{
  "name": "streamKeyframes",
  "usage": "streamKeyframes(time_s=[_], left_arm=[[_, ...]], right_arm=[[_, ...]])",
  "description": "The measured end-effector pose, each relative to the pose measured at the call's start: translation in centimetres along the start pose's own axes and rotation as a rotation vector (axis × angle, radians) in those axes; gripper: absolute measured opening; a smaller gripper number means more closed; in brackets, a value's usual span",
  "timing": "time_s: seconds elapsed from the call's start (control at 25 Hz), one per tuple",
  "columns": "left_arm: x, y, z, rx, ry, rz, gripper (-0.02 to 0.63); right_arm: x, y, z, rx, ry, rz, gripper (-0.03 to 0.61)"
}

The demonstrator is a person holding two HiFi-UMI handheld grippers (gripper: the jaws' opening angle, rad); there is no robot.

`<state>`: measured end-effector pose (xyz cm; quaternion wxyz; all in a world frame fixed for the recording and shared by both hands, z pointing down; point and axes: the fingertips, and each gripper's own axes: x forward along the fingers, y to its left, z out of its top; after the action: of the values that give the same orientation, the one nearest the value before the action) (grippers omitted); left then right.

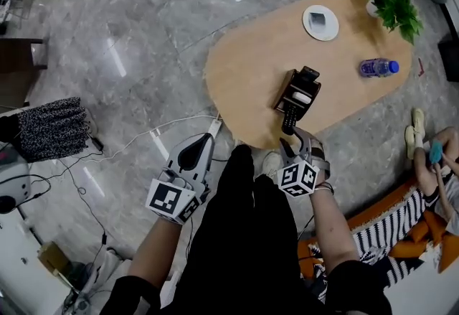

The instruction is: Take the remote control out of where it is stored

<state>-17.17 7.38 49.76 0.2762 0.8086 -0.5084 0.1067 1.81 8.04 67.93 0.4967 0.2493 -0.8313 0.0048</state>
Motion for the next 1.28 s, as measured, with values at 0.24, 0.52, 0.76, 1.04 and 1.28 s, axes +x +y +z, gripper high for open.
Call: streamKeyframes(time_s=[0.24, 0.52, 0.76, 1.04, 1.28], left_arm=[[-0.6, 0.7, -1.0, -0.023, 0.0, 0.013, 0.006], [-1.3, 1.7, -2.3, -0.045, 0.02, 0.035, 0.006], [-1.7, 1.9, -2.7, -0.068, 0.014, 0.054, 0.006], [-2.1, 1.9, -2.8, -0.051, 0.019, 0.06, 0.006], [-2.3, 1.0, -2.6, -0.041, 0.007, 0.041, 0.006]], right_arm=[[2.6, 0.5, -1.5, -0.093, 0.059, -0.025, 0.196], [4.8, 0.2, -2.6, -0.163, 0.117, -0.074, 0.195], [5.4, -0.3, -3.0, -0.158, 0.138, -0.092, 0.189], [4.6, -1.0, -2.4, -0.144, 0.115, -0.139, 0.112], [2.8, -1.7, -1.3, -0.126, 0.084, -0.162, 0.105]])
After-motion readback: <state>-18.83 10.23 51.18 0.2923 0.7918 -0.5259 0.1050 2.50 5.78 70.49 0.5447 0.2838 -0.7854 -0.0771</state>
